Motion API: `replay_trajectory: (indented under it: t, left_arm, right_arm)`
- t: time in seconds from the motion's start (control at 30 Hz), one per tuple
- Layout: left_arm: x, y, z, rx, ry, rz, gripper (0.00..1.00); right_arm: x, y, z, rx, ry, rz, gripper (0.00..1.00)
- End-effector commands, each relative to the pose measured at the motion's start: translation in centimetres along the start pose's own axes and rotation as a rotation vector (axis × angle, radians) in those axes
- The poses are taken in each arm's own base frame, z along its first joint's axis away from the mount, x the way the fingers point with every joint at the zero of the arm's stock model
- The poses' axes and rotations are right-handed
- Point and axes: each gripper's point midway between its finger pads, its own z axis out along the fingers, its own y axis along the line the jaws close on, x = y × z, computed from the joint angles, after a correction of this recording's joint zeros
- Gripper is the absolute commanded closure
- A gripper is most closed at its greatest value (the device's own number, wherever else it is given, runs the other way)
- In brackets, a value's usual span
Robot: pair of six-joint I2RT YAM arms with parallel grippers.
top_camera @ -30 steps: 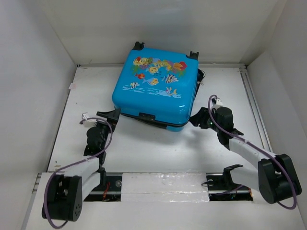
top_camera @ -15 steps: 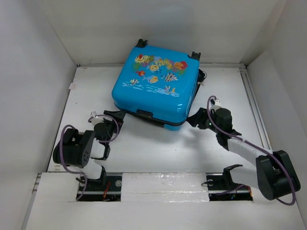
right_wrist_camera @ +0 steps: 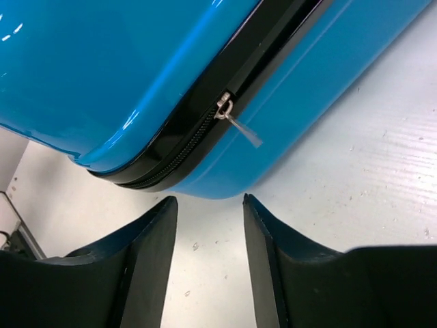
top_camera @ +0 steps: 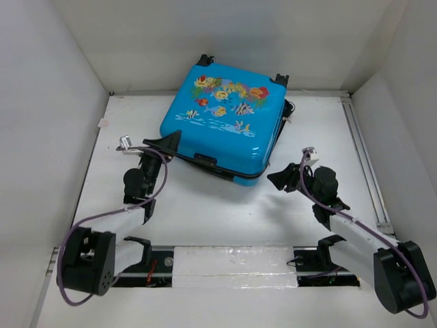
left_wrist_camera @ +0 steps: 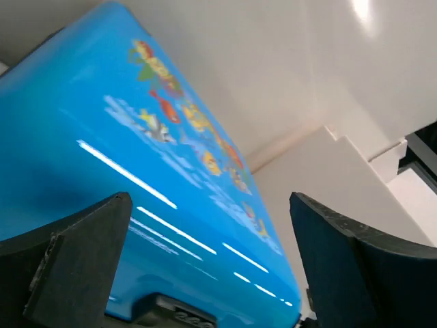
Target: Pack the luggage
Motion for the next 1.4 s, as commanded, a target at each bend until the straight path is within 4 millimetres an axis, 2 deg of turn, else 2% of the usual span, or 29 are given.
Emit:
replay_trajectory:
  t: [0.0,0.03,0.07,0.1,0.13,0.17,0.2,0.23,0.3,0.33,0.4,0.47,0.5,0.63,0.77,0.8,0.83,0.87,0.97,1.1,1.2,1.23,1.27,1.3,1.37]
  left_arm:
    - [-1.4,-6.7,-1.4,0.213,-0.071,0.065,0.04]
    - [-2.0,-8.3,-1.9,0.247,-0.112,0.072,0.13]
    - [0.1,-5.3,-2.1,0.110,-0.045,0.090,0.23]
    - [1.3,-4.3,-2.8,0.066,-0.024,0.147,0.26]
    - [2.5,-5.0,-3.5,0.051,-0.015,0.142,0.31]
    - [4.4,-3.0,-4.3,-0.023,0.044,0.169,0.36]
    - [5.3,-2.4,-4.9,-0.044,0.069,0.171,0.36]
    - [6.7,-1.5,-5.9,-0.065,0.110,0.155,0.36]
    - [7.7,-0.3,-6.6,-0.094,0.149,0.139,0.38]
    - [8.4,0.7,-7.1,-0.114,0.176,0.136,0.38]
    - [8.9,1.5,-7.2,-0.139,0.194,0.146,0.38]
    - [9.8,2.0,-7.3,-0.146,0.226,0.150,0.36]
    - [10.0,1.9,-7.2,-0.139,0.236,0.149,0.35]
    - [11.1,1.8,-6.4,-0.135,0.272,0.140,0.34]
    - [12.3,2.7,-6.0,-0.162,0.314,0.135,0.34]
    - [12.2,2.3,-5.8,-0.148,0.304,0.130,0.34]
    - [12.4,2.7,-5.8,-0.155,0.309,0.132,0.34]
    - [12.5,2.9,-5.8,-0.158,0.311,0.134,0.34]
    - [13.3,3.0,-5.5,-0.160,0.338,0.134,0.34]
    - [13.6,2.7,-4.7,-0.144,0.338,0.118,0.34]
    - [14.2,2.5,-4.2,-0.128,0.351,0.114,0.34]
    - [14.2,2.5,-4.1,-0.123,0.348,0.112,0.34]
    - [14.7,2.4,-3.9,-0.121,0.357,0.112,0.34]
    - [15.1,2.6,-4.0,-0.123,0.372,0.113,0.34]
    - [15.6,2.3,-3.9,-0.115,0.379,0.111,0.35]
  right_arm:
    - [-3.7,0.4,0.7,-0.023,-0.098,-0.107,0.49]
    - [-3.7,0.2,0.8,-0.022,-0.100,-0.126,0.49]
    - [-4.3,-0.5,0.9,0.000,-0.122,-0.150,0.49]
    - [-4.7,-1.3,1.2,0.024,-0.128,-0.175,0.49]
    - [-5.2,-1.5,1.4,0.021,-0.134,-0.198,0.48]
    - [-6.0,-0.8,1.7,-0.039,-0.125,-0.232,0.48]
    - [-6.3,-1.0,2.1,-0.047,-0.114,-0.247,0.48]
    - [-5.7,-1.8,2.8,-0.047,-0.075,-0.251,0.48]
    - [-5.8,-1.2,3.3,-0.127,-0.054,-0.260,0.48]
    - [-5.4,-1.6,3.6,-0.141,-0.043,-0.256,0.48]
    - [-5.8,-0.8,4.1,-0.207,-0.039,-0.306,0.48]
    - [-4.8,-1.2,4.6,-0.225,0.015,-0.300,0.48]
    - [-4.2,-1.1,4.6,-0.244,0.034,-0.293,0.48]
    - [-4.3,-0.9,5.0,-0.256,0.031,-0.301,0.48]
    - [-3.7,-0.5,4.8,-0.268,0.051,-0.293,0.54]
    - [-4.4,-0.4,4.9,-0.259,0.024,-0.309,0.54]
    - [-3.9,-0.5,4.9,-0.251,0.032,-0.303,0.54]
    - [-4.6,-0.3,5.1,-0.249,0.011,-0.316,0.54]
    - [-4.5,-0.8,5.6,-0.243,0.026,-0.314,0.54]
    - [-4.8,-0.6,5.8,-0.256,0.021,-0.322,0.65]
    - [-5.0,0.1,5.7,-0.271,0.010,-0.327,0.81]
    - [-5.3,0.2,5.6,-0.273,0.003,-0.332,0.91]
    - [-5.2,0.7,5.7,-0.286,0.000,-0.332,0.96]
    - [-5.3,0.8,5.5,-0.280,-0.008,-0.325,1.00]
    - [-4.4,1.3,5.2,-0.277,-0.004,-0.315,1.00]
